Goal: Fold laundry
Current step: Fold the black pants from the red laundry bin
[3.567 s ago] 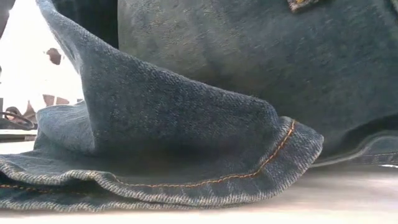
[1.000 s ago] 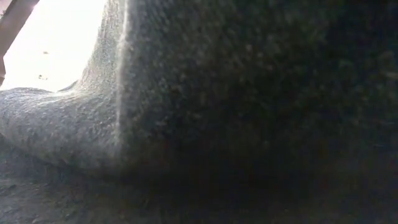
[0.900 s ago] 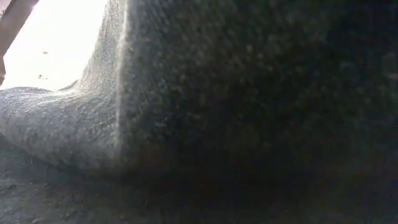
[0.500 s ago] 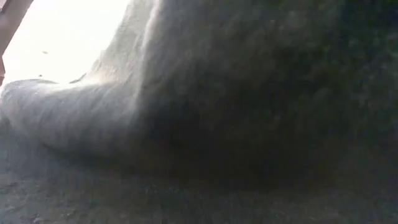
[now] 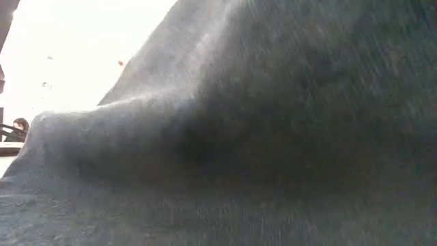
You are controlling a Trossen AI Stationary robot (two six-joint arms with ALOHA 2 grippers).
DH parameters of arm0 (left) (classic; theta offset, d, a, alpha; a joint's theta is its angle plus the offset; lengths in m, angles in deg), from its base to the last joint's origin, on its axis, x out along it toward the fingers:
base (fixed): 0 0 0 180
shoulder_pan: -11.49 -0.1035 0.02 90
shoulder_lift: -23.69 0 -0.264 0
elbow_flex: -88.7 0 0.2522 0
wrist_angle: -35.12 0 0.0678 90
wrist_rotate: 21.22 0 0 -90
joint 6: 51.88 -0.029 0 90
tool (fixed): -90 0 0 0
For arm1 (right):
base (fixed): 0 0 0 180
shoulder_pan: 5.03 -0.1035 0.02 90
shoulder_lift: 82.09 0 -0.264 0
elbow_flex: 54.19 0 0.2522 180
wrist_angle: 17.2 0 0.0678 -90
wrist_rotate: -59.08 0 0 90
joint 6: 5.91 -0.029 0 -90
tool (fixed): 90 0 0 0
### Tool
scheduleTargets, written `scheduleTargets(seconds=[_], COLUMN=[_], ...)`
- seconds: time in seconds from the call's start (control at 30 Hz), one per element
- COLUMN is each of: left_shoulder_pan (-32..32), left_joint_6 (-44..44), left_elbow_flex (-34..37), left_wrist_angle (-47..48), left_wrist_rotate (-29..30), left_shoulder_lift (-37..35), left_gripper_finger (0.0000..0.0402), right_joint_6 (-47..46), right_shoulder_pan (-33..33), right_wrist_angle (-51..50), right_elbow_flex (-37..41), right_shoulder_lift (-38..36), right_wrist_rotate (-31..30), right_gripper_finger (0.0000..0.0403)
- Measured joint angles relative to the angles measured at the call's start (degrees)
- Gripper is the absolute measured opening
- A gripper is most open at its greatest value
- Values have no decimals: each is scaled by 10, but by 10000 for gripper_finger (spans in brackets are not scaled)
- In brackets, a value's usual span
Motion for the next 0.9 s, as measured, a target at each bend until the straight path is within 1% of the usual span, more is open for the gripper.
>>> scheduleTargets(seconds=[0.1,0.17,0.2,0.3,0.4,0.5,0.57,0.67,0.7,0.8,0.87,0.9], left_shoulder_pan=[-1,-1,-1,2,3,3,3,2,1,-1,-1,-1], left_joint_6=[5,10,16,26,27,30,30,29,26,14,5,6], left_elbow_flex=[-27,-45,-53,-52,-51,-50,-50,-55,-55,-56,-55,-55], left_wrist_angle=[-16,-47,-70,-153,-220,-305,-372,-468,-488,-519,-520,-527], left_wrist_rotate=[59,91,105,141,169,175,177,193,202,232,251,255], left_shoulder_lift=[-26,-44,-53,-89,-111,-119,-123,-128,-133,-140,-143,-142], left_gripper_finger=[7,7,6,6,6,6,6,6,6,6,6,6], right_joint_6=[2,13,19,43,75,125,171,252,277,333,350,356], right_shoulder_pan=[-19,-29,-32,-34,-26,-11,3,24,30,56,69,73], right_wrist_angle=[-16,-39,-29,-29,-3,61,127,268,319,445,482,491], right_elbow_flex=[1,13,19,39,63,92,114,139,149,166,166,167], right_shoulder_lift=[-21,-34,-38,-45,-46,-43,-41,-34,-30,-1,25,36], right_wrist_rotate=[-83,-125,-144,-181,-212,-231,-231,-228,-211,-117,-55,-34], right_gripper_finger=[250,249,249,249,249,249,249,249,249,249,249,249])
